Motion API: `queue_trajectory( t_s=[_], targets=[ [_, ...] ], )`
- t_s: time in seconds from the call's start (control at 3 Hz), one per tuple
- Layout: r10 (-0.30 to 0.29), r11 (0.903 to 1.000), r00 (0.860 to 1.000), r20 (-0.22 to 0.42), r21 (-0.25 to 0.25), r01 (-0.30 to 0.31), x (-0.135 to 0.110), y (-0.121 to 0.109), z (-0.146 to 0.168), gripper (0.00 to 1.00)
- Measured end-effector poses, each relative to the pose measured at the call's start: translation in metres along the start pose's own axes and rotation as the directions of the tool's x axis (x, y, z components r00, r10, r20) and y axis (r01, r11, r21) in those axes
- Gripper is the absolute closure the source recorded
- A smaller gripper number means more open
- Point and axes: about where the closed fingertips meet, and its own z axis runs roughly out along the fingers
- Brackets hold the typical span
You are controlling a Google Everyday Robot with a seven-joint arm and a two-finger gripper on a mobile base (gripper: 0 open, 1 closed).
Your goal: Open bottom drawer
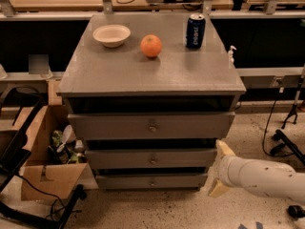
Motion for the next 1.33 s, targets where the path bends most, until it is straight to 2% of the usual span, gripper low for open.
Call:
queue_trajectory(
  t_s=[0.33,0.67,1.0,1.33],
  targets=[
    [-0.097,0.9953,0.995,0.002,-0.006,0.097,0.008,0.03,0.035,0.0],
    [-0.161,0.9866,0.987,0.027,-0.023,0.161,0.008,0.054,0.088,0.0],
    [-0.158,0.9858,0.987,0.038,-0.051,0.16,0.013,0.076,0.124,0.0],
    [-0.158,0.9858,0.987,0.038,-0.051,0.16,0.013,0.076,0.124,0.0]
  ],
)
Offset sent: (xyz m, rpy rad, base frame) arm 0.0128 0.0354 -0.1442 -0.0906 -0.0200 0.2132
